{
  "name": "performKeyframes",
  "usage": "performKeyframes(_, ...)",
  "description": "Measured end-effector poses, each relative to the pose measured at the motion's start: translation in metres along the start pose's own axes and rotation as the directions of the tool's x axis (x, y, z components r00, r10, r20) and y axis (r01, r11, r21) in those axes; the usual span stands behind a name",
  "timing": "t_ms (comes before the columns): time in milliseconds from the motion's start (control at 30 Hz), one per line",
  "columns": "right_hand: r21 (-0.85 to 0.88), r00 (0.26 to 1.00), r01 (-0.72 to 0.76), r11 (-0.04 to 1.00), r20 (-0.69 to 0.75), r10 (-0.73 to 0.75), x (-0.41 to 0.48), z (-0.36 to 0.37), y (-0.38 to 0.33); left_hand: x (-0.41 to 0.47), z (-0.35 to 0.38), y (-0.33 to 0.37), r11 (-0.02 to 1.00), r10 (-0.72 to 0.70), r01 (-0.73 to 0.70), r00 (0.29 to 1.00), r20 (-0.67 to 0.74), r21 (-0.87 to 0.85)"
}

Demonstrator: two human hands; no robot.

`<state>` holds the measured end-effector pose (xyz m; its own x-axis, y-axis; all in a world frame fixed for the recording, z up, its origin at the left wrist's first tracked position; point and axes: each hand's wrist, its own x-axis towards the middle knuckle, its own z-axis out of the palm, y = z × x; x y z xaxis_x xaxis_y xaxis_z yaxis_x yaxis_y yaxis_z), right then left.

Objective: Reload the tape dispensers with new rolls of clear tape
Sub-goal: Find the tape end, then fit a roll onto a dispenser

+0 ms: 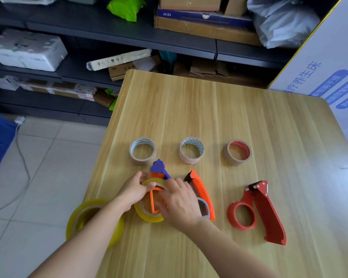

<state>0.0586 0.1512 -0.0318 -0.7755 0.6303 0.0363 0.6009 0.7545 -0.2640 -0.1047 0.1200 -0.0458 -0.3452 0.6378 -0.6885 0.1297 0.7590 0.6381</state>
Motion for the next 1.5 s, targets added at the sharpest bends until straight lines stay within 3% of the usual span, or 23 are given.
performKeyframes(67, 0.032, 0.99, 0.016, 0.999, 0.141, -0.02, 0.002, -0.001, -0.015, 0.002, -0.005, 0.002, 0.991, -0.066, 0.071, 0.997, 0.046, -0.115)
performKeyframes(167, -0.026, 0.921, -0.078, 0.997, 0.382, 0.082, 0.006, -0.001, -0.026, 0.001, -0.01, 0.005, 0.946, -0.13, 0.162, 0.983, 0.129, -0.28)
performKeyframes(267, -0.036, 0.883, -0.178, 0.983, 0.435, 0.176, 0.009, -0.001, -0.034, 0.0, -0.011, 0.006, 0.925, -0.134, 0.187, 0.975, 0.175, -0.33)
performKeyframes(367, 0.098, 0.857, -0.341, 0.935, 0.442, 0.266, 0.015, -0.007, -0.036, 0.0, -0.012, 0.005, 0.908, -0.129, 0.183, 0.978, 0.165, -0.378)
performKeyframes(533, 0.415, 0.76, -0.62, 0.666, 0.527, 0.379, 0.028, -0.022, -0.024, -0.008, -0.021, 0.021, 0.824, -0.183, 0.315, 0.935, 0.304, -0.472)
performKeyframes(733, 0.698, 0.767, -0.639, 0.323, 0.547, 0.335, 0.036, -0.042, -0.017, -0.028, -0.023, 0.055, 0.839, -0.04, 0.092, 0.993, 0.107, -0.537)
performKeyframes(767, 0.718, 0.777, -0.622, 0.314, 0.512, 0.368, 0.038, -0.046, -0.02, -0.033, -0.023, 0.061, 0.841, -0.023, 0.063, 0.997, 0.079, -0.537)
performKeyframes(867, 0.728, 0.828, -0.533, 0.432, 0.343, 0.443, 0.036, -0.057, -0.027, -0.047, -0.026, 0.075, 0.888, 0.059, -0.048, 0.998, 0.01, -0.456)
performKeyframes(933, 0.78, 0.842, -0.482, 0.398, 0.286, 0.457, 0.034, -0.065, -0.028, -0.055, -0.031, 0.081, 0.951, 0.194, -0.213, 0.975, -0.105, -0.222)
performKeyframes(1000, 0.813, 0.852, -0.447, 0.372, 0.261, 0.454, 0.032, -0.071, -0.029, -0.063, -0.039, 0.087, 0.922, 0.378, -0.387, 0.896, -0.232, 0.003)
performKeyframes(1067, 0.847, 0.866, -0.401, 0.349, 0.225, 0.447, 0.029, -0.078, -0.031, -0.074, -0.048, 0.096, 0.859, 0.507, -0.505, 0.816, -0.276, 0.085)
performKeyframes(1200, 0.882, 0.877, -0.342, 0.325, 0.175, 0.448, 0.026, -0.092, -0.034, -0.091, -0.059, 0.11, 0.82, 0.57, -0.556, 0.772, -0.28, 0.136)
performKeyframes(1333, 0.874, 0.899, -0.304, 0.38, 0.131, 0.418, 0.025, -0.102, -0.035, -0.106, -0.059, 0.121, 0.788, 0.613, -0.6, 0.743, -0.27, 0.137)
performKeyframes(1500, 0.862, 0.913, -0.281, 0.421, 0.105, 0.395, 0.026, -0.11, -0.039, -0.121, -0.061, 0.132, 0.744, 0.665, -0.596, 0.702, -0.256, 0.302)
